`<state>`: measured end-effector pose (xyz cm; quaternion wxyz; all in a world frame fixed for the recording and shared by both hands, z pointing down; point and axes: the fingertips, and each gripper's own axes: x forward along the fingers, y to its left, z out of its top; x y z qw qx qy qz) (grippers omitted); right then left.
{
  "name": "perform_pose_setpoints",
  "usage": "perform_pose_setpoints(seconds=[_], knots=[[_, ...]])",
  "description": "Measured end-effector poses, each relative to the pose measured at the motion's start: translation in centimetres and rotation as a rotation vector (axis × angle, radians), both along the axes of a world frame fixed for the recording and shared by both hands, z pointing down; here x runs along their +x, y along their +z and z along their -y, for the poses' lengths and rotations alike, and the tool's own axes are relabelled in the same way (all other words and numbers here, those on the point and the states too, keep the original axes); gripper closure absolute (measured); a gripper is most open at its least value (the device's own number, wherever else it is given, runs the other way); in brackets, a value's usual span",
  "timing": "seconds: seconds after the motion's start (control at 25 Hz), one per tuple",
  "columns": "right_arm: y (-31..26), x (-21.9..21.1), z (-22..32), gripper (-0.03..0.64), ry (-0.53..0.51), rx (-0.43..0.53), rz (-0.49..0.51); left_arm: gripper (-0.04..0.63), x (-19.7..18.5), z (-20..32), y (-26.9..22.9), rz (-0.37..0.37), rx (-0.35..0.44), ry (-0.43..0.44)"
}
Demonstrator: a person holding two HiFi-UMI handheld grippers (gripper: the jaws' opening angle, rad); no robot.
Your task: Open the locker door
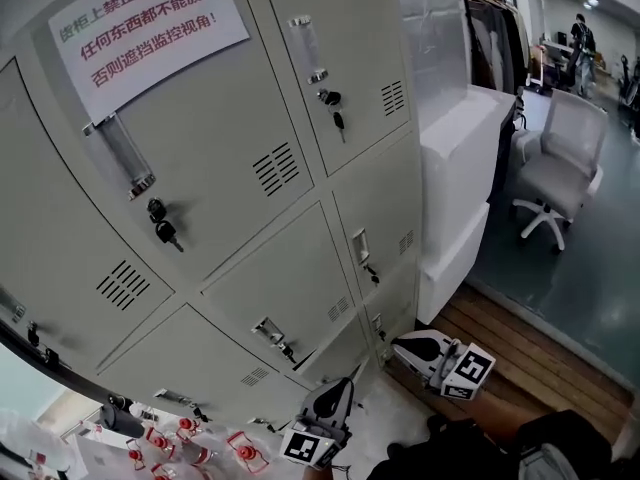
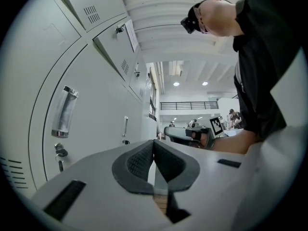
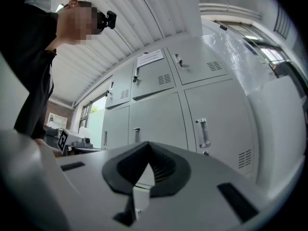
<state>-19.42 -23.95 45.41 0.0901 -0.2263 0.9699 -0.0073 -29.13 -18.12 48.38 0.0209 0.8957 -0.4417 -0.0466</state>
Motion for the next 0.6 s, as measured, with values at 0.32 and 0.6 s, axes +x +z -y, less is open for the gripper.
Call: perform_pose_setpoints(seconds=[0.32,0.6], knots=[[-5.9,2.5,4.4,0.607,-0.001,0.1,-0.02,0.58,0.1,2.4,-2.9,-0.035,0.001,0.005],[-15.7,2.7,7.4,0.607,-0.06,0.257,-0.03,0.58,-1.1,3.7,-6.8,-0.016,0.071,-0.075]])
